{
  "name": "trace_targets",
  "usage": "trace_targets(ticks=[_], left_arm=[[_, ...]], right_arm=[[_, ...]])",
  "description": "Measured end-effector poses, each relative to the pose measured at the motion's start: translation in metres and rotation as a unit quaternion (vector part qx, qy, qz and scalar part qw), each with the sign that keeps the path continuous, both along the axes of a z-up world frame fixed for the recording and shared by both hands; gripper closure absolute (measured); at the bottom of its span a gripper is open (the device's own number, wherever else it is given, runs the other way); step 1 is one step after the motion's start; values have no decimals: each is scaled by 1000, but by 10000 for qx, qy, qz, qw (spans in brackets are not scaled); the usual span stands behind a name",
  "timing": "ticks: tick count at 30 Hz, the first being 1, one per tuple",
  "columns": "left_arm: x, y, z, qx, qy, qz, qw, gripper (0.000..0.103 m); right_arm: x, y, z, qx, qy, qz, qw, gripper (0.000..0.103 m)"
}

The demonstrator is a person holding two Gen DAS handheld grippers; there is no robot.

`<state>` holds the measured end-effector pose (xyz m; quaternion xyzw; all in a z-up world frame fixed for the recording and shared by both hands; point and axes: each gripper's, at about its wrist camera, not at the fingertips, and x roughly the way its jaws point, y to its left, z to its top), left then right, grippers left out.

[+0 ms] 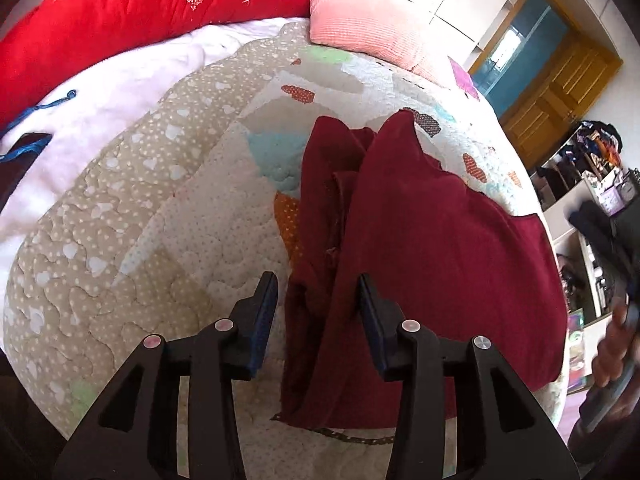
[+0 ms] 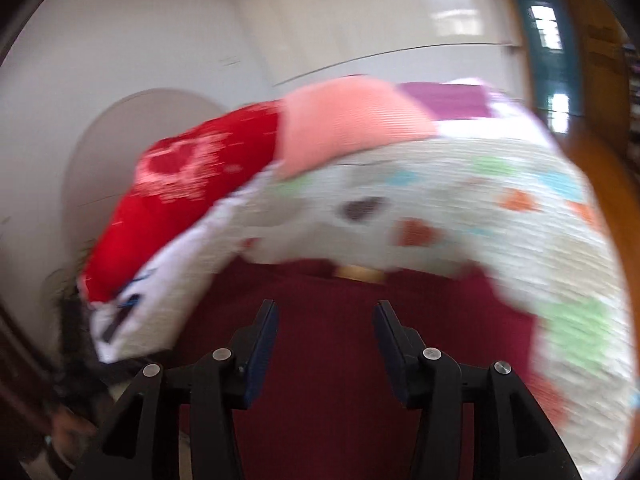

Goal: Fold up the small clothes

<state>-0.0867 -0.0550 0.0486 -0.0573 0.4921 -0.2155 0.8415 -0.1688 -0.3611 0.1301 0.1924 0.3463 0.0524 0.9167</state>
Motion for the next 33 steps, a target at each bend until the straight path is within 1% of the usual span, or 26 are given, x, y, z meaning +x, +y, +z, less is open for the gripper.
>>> trace_targets(ticks=[1,2,5,7,9,11,12,13,15,17,20,23,24,26,28,31,33], left_arm=[[2,1,-3,14,-27,19,10000,64],[1,1,-5,31,-64,40,10000,60],[-2,4,-6,10,-138,53,9999,59],[-3,4,-7,1,-172,44,9998,59],[-4,5,-7,-19,-190,25,9998,59],[-6,5,-8,-63,-183,2,9998,59],[-5,5,-9,-101,-178,-17,9998,59],[-4,6,-9,-128,-170,-31,9998,59],[-4,9,-9,-206,-133,-51,9997,59],[-1,12,-9,-311,-70,-36,9995,58],[0,14,-10,-362,-21,12,9993,55],[-1,17,-8,-355,-32,63,9993,55],[-1,18,-6,-350,-34,94,9993,55],[-2,20,-5,-350,-25,123,9993,55],[-3,19,-4,-328,-14,134,9994,53],[-5,18,-4,-282,-42,157,9995,53],[-7,16,-4,-254,-69,180,9995,53]], right_arm=[[18,16,-1,76,21,213,9997,55],[33,29,-2,141,78,362,9992,55],[86,69,-10,367,321,746,9960,55],[116,94,-21,326,597,946,9932,55],[140,114,-38,180,955,1080,9894,55],[149,129,-56,116,1261,1108,9857,55],[156,130,-63,140,1350,1114,9845,63],[161,131,-70,177,1409,1117,9835,79],[168,130,-73,79,1387,1088,9843,96],[171,131,-69,-22,1250,1085,9862,98],[182,142,-69,-173,1219,1178,9854,98],[195,159,-84,-426,1317,1235,9826,98],[198,162,-90,-438,1381,1242,9816,98],[201,163,-99,-365,1453,1268,9806,98],[198,156,-98,-186,1365,1251,9825,98],[186,138,-83,235,1220,1176,9853,97],[174,130,-70,247,1071,1162,9871,96]])
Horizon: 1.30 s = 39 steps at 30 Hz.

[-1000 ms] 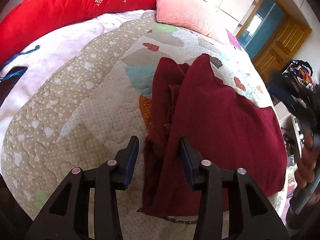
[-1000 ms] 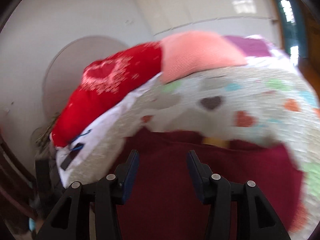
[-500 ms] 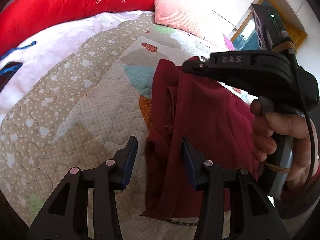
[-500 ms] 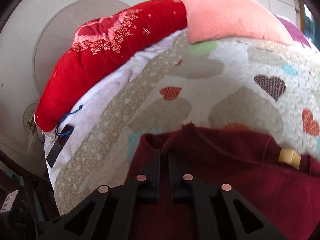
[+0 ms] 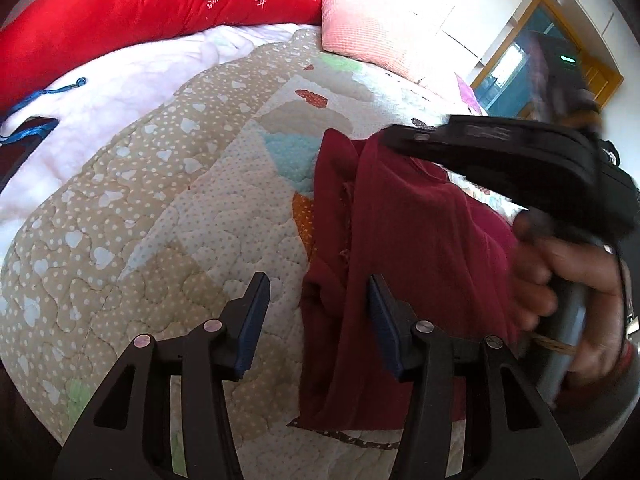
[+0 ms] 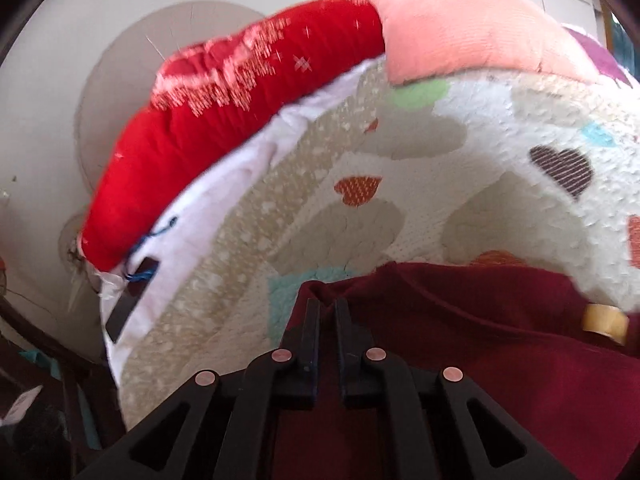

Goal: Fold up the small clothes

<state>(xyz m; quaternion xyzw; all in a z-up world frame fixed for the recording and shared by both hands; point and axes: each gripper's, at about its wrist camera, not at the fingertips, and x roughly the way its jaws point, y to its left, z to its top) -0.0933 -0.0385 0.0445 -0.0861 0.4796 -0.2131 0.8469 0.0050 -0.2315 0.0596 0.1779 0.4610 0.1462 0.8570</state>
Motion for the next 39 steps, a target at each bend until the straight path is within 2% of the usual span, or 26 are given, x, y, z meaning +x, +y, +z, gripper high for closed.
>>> trace_targets(ticks=[3,6,8,13,20,23,28,32,35,36,37,39], left_arm=[[-2,-1,0,2,-6,27,10000,53],[-6,0,1,37,-23,42,10000,53],[-5,-1,0,67,-23,67,10000,46],[-6,7,-1,-9,50,123,9999,41],[-4,8,-3,-95,118,97,9998,40],[-1,9,-6,-119,145,150,9997,34],[4,10,-9,-176,208,180,9995,34],[1,14,-2,-228,96,245,9994,34],[-2,15,11,-379,-103,298,9988,34],[-2,15,13,-402,-144,291,9987,34],[-2,12,17,-416,-197,254,9986,34],[0,3,21,-379,-233,159,9989,34]], right_arm=[[-18,-8,16,-215,-229,-27,9995,96],[-28,-13,19,-262,-254,-87,9993,96],[-27,-13,14,-229,-205,-96,9995,96],[-20,1,1,-343,-85,63,9994,96],[-4,19,-11,-651,-4,182,9977,96],[4,21,-17,-677,98,194,9975,96],[9,22,-27,-663,197,162,9975,96],[-6,9,-16,-411,61,65,9991,95],[-32,-13,0,-426,-187,-138,9988,82],[-42,-21,5,-493,-285,-229,9981,74],[-57,-34,10,-606,-407,-388,9966,71],[-82,-59,14,-807,-534,-706,9928,70]])
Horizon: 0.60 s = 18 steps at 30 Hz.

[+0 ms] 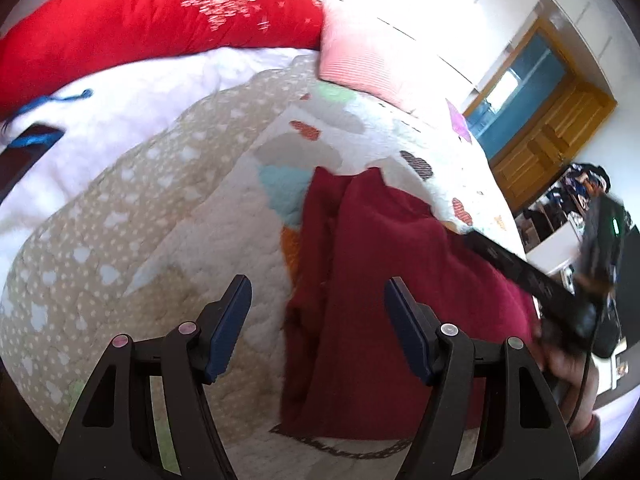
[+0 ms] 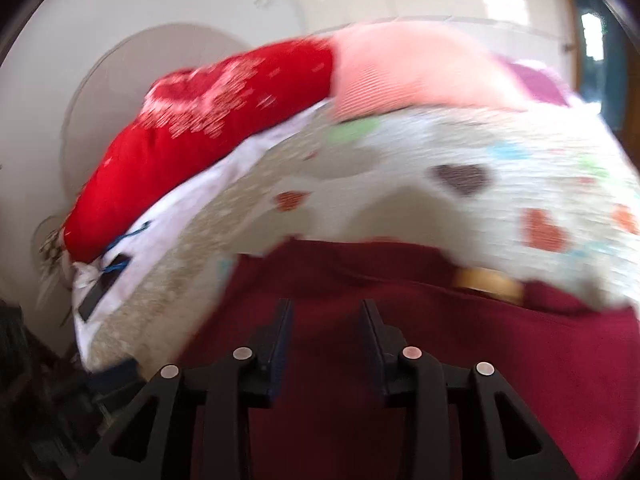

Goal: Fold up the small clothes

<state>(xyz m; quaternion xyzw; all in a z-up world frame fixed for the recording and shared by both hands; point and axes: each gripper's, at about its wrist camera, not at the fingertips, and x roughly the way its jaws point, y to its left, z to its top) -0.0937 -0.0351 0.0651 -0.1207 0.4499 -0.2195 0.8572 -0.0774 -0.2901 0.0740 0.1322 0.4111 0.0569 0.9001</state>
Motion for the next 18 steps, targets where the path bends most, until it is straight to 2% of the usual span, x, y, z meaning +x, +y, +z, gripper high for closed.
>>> trace_targets(ticks=[5,11,14,18], left_arm=[[14,-39,7,211,-175,-205,9994,34],[47,-82,-1,630,-250,-201,9975,34],[62,-99,-16,886,-95,-189,9958,34],[75,-108,-32,1046,-17,-91,9945,34]], right_arm=[[-55,-76,-4,-322,31,-974,9947,70],[-92,-153,-20,-174,188,-1928,9809,70],[-93,-173,-30,141,189,-2077,9779,70],[-82,-177,-48,188,235,-2148,9762,70]])
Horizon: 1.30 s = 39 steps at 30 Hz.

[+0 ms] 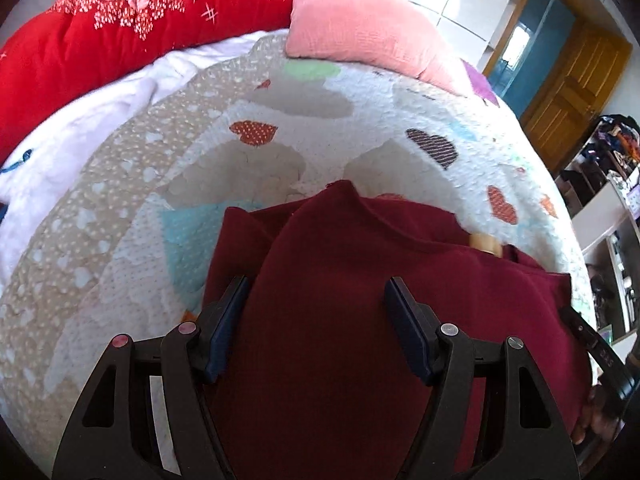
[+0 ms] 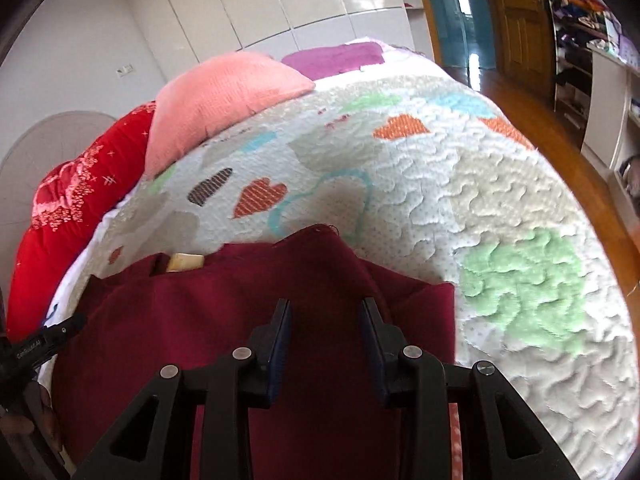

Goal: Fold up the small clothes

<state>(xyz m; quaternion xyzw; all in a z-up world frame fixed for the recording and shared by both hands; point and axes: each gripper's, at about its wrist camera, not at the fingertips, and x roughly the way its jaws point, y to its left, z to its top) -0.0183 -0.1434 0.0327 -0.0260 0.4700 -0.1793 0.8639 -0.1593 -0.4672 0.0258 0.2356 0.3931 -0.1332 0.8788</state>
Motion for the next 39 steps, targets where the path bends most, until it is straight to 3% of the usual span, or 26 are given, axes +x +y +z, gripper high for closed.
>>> trace_targets(ticks=[7,15,19,21,32,39], left_arm=[[-4,-5,-11,37,-315,11,9995,24],[-9,-4,-14,-33,-509,22,9987,24],[-10,-3,-14,-75,-563,-6,9984,23],[-11,-2,-14,-102,-571,-3,9983,23],[-13,-3,-14,-19,-634,10,9980,23],[-21,-2,-10,83,-720,67,9973,23]], right_arm=[[-2,-5,-9,182,-278,-24,9994,70],[-3,-3,-9,187,-320,-38,9993,68],[-8,-1,5,342,-180,-134,9992,67],[-21,7,15,436,-324,-174,9984,65],[-23,36,0,-473,-279,-11,9985,57],[-28,31,-2,-270,-501,56,9984,52]])
